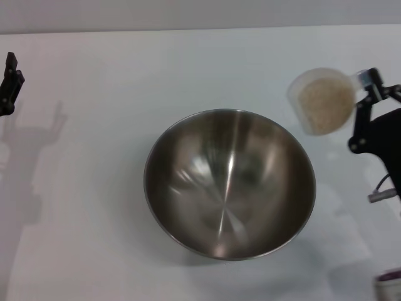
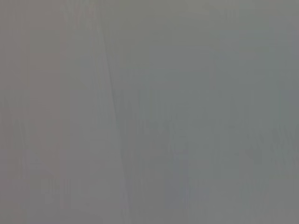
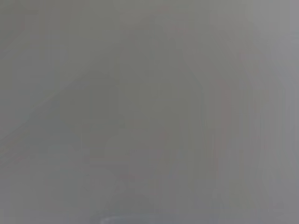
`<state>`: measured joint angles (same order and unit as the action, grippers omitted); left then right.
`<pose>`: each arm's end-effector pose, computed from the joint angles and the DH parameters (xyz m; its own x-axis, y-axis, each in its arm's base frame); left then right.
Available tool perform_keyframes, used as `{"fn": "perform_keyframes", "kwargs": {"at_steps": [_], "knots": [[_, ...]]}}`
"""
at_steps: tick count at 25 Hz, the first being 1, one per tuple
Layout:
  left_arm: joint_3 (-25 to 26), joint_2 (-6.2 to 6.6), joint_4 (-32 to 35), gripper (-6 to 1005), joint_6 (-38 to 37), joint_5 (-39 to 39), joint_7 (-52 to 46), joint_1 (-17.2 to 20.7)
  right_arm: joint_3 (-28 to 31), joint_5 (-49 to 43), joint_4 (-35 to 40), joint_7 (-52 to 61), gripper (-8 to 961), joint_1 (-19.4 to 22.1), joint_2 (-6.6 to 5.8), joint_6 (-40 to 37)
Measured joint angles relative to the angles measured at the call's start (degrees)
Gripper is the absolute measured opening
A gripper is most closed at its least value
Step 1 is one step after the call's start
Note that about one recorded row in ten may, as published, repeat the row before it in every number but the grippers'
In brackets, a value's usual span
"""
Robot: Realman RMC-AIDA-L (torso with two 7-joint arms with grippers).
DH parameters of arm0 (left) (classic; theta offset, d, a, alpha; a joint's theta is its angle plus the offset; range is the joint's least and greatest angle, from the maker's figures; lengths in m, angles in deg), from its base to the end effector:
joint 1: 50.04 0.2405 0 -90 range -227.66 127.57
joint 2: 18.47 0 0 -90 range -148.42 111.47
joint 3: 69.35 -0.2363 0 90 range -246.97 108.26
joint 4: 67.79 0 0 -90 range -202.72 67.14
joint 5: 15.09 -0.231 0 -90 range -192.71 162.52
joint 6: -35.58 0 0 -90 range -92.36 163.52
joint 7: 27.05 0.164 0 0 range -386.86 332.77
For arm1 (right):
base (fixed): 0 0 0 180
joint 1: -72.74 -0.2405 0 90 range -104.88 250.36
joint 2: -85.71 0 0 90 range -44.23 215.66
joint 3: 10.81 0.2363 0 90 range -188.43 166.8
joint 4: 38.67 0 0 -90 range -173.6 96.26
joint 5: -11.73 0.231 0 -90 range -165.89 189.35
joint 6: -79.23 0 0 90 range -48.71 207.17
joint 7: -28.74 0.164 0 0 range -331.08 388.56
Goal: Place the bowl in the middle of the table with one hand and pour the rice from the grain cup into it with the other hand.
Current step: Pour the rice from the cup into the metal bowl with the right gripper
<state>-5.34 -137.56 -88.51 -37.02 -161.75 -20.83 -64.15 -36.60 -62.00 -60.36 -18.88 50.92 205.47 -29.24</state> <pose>-0.3161 0.3235 0.0036 0.8009 -0.2125 0.5598 0.5650 -0.0413 -0.8240 0.2511 0.2333 -0.0438 0.8299 0.5545 -0.0614 -0.0722 -0.0024 -0.9974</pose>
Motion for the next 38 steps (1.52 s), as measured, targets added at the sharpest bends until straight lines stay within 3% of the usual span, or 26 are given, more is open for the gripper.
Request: {"fn": "perform_keyframes", "kwargs": {"at_steps": [3, 10, 15, 26, 32, 38], "knots": [[0.0, 0.0, 0.0, 827, 0.0, 0.0, 0.0, 0.0, 0.3, -0.8, -2.6, -10.1, 14, -0.9, 0.02, 0.5], [0.2, 0.0, 0.0, 827, 0.2, 0.0, 0.0, -0.3, 0.4, -4.8, -4.6, -22.0, 14, -2.5, -0.02, 1.1], [0.2, 0.0, 0.0, 827, 0.3, 0.0, -0.1, -0.7, 0.7, -6.5, -7.0, -34.2, 14, -4.1, 0.02, 5.6], [0.2, 0.0, 0.0, 827, 0.5, 0.0, -0.1, -0.9, 7.9, -16.4, -9.3, -52.6, 14, -3.8, 0.13, 12.9], [0.2, 0.0, 0.0, 827, 0.5, 0.0, -0.1, -0.7, 9.6, -17.4, -12.6, -69.9, 14, -3.9, 0.13, 16.7], [0.1, 0.0, 0.0, 827, 0.4, 0.0, -0.1, -0.6, 12.2, -21.7, -14.4, -76.4, 14, -3.7, 0.13, 18.4]]}}
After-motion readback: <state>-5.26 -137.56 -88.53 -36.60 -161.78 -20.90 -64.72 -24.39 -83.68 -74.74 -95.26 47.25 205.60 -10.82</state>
